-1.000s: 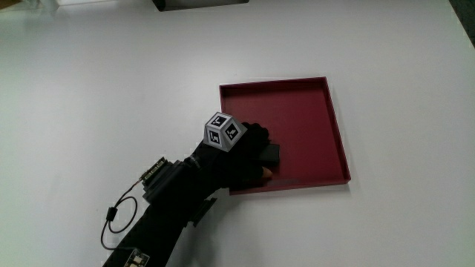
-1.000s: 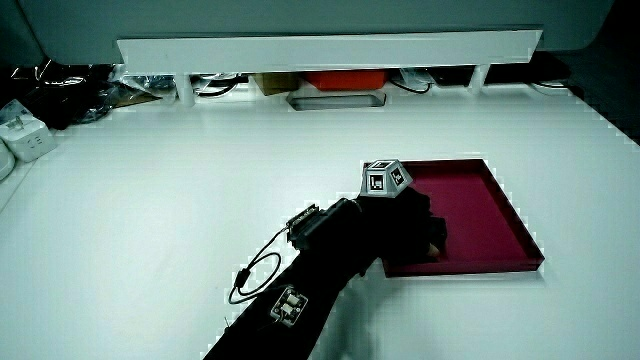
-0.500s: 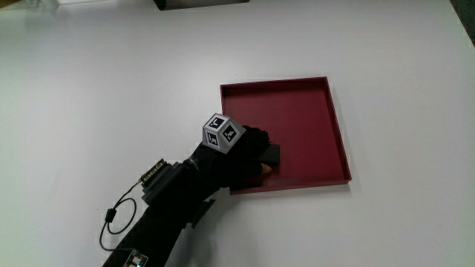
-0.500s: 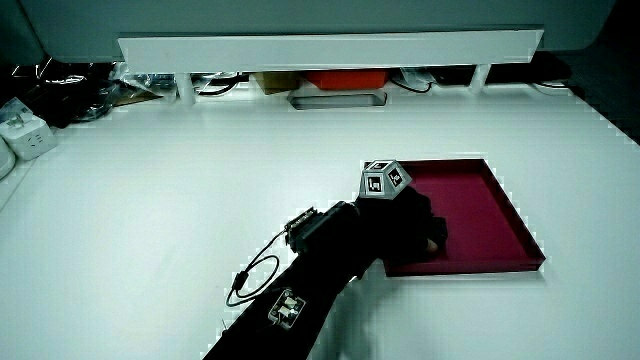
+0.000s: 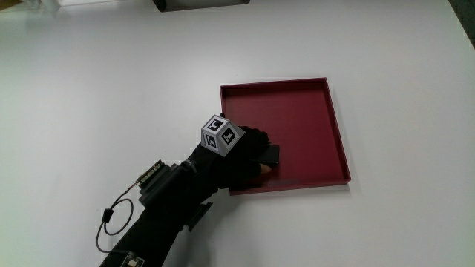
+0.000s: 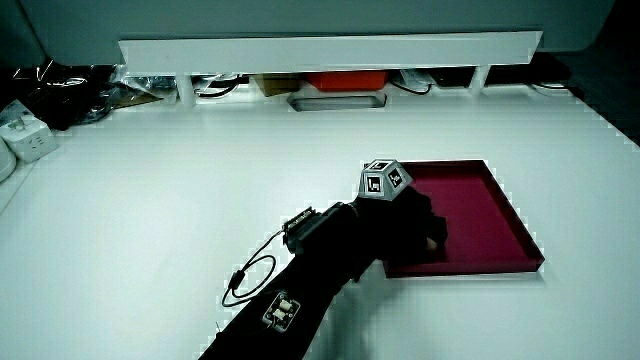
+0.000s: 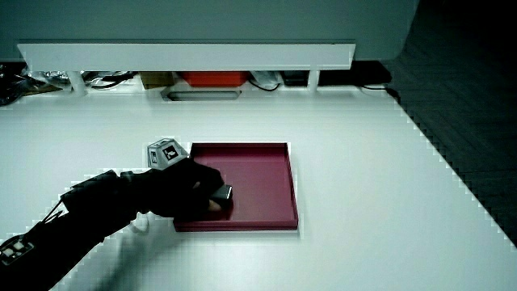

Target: Pick charger from plate

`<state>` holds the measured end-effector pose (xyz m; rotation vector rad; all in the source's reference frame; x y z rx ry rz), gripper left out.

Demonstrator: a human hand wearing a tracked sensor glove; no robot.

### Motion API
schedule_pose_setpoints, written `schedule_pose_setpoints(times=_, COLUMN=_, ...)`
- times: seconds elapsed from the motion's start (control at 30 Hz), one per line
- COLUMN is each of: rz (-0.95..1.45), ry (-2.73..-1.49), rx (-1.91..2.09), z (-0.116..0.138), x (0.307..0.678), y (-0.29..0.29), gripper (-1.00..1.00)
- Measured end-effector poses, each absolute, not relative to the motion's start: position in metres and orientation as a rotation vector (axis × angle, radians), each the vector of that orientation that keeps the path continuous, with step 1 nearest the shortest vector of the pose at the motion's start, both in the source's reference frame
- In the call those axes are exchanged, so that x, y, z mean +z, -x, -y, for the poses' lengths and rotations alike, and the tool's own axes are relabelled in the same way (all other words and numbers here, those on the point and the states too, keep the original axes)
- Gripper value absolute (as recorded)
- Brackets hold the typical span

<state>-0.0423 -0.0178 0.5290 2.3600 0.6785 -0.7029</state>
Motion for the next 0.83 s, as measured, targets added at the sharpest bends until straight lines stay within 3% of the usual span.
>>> schedule_pose_setpoints(times=0.47, rz=-0.833, ry=-2.441, rx=-0.796, z=0.022, x=0.477, y=0.064, gripper=1.00)
schedule_pose_setpoints(times=0.5, rz=-0.925, ry=-2.468, rx=-0.810, z=0.023, x=0.469, y=0.066, gripper=1.00)
schedule_pose_setpoints(times=0.53, rz=-0.808, ry=-2.436, rx=-0.814, z=0.022, x=0.462, y=0.071, gripper=1.00)
schedule_pose_setpoints(times=0.83, rz=-0.876, ry=-2.526, rx=-0.792, z=0.010, x=0.421, y=0.106, gripper=1.00)
